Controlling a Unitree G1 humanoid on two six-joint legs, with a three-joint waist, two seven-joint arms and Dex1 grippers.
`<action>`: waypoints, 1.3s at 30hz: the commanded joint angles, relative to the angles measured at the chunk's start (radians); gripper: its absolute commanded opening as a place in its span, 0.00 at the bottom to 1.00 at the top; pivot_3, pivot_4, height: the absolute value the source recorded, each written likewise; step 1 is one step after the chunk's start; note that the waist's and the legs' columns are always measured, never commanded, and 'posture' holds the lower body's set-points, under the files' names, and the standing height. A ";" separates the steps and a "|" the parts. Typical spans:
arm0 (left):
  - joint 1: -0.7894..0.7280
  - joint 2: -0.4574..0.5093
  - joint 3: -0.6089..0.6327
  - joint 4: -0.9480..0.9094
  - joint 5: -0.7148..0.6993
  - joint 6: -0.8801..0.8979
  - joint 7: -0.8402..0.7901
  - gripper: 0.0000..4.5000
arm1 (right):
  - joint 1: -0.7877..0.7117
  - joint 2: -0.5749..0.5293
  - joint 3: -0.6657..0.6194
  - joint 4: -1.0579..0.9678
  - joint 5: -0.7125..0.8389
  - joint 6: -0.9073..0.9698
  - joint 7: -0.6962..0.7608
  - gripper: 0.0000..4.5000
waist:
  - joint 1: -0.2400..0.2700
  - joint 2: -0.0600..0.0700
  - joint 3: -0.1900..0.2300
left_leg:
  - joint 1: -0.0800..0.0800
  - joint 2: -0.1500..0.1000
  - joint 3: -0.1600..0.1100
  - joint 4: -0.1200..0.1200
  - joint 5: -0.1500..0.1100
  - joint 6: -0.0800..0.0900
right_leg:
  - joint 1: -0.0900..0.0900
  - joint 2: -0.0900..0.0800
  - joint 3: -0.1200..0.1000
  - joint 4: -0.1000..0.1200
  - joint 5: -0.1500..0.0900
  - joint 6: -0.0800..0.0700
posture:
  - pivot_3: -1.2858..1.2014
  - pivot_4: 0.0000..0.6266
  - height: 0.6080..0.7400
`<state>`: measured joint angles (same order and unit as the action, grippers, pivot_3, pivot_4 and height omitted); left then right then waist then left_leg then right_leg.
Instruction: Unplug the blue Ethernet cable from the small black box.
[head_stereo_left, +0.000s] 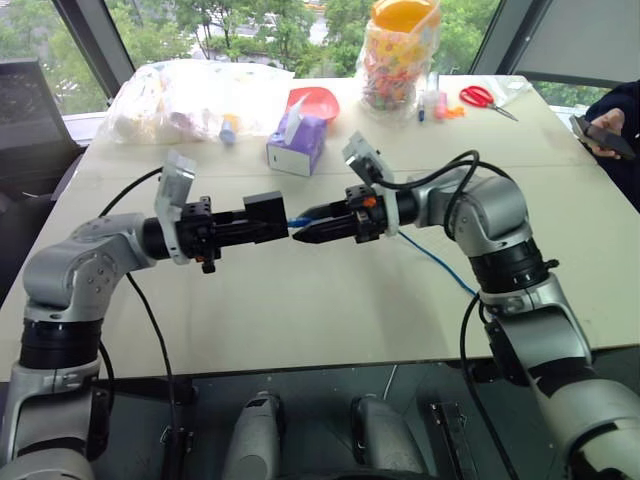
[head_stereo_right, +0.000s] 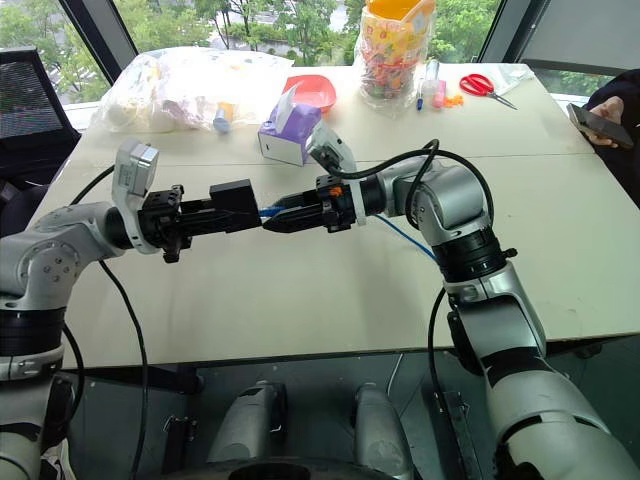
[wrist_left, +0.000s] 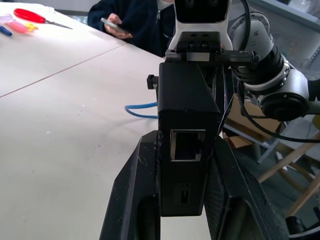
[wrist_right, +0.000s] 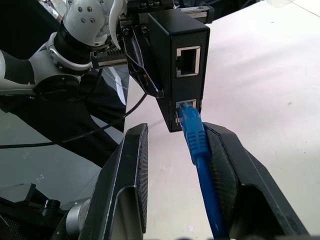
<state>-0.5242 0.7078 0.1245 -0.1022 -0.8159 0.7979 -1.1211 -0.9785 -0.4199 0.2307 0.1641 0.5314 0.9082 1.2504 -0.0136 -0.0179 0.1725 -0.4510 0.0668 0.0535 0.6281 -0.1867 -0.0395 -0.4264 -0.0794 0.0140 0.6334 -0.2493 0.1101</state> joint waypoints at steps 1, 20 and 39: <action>-0.005 0.003 0.004 -0.033 0.003 -0.017 0.000 0.12 | -0.033 0.009 -0.007 -0.026 0.010 -0.013 0.008 0.37 | 0.000 0.000 0.000 | 0.000 0.000 0.000 0.000 0.000 0.000 | 0.000 0.000 0.000 0.000 0.000 0.000 | 0.52 0.24 0.96; 0.007 0.014 -0.006 -0.050 0.017 -0.023 -0.016 0.12 | -0.031 0.011 -0.004 -0.024 -0.002 -0.013 0.025 0.01 | 0.000 0.000 0.000 | 0.000 0.000 0.000 0.000 0.000 0.000 | 0.000 0.000 0.000 0.000 0.000 0.000 | 0.52 0.24 0.96; 0.108 0.111 0.064 -0.058 0.041 -0.065 -0.017 0.12 | -0.080 -0.075 -0.092 0.402 -0.179 -0.344 -0.048 0.01 | -0.008 0.000 0.000 | 0.000 0.000 0.000 -0.001 0.000 0.000 | -0.001 0.000 0.000 -0.001 0.000 0.000 | 0.52 0.24 0.96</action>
<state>-0.4102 0.8182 0.1768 -0.1380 -0.7908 0.7695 -1.1428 -1.0024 -0.5160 0.1802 0.5430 0.3667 0.6268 1.2427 -0.0212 -0.0174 0.1729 -0.4514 0.0668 0.0538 0.6270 -0.1867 -0.0395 -0.4276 -0.0794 0.0140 0.6326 -0.2494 0.1098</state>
